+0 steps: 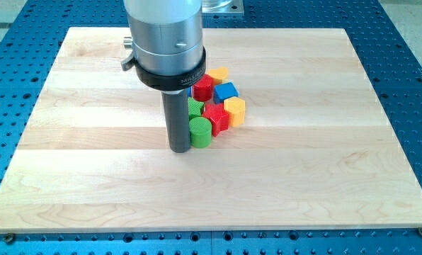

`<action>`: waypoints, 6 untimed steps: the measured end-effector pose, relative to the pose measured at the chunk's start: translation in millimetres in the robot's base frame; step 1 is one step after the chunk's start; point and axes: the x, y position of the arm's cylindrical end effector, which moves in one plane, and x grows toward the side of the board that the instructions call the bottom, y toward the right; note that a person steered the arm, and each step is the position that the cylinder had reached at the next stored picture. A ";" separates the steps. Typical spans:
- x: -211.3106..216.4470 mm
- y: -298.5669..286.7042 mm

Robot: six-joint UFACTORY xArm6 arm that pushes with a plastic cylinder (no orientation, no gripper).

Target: Separate the green circle from the red star

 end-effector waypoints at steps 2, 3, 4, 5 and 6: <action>-1.6 -6.5; -0.3 2.0; -20.9 13.0; -31.3 21.1; -36.9 21.4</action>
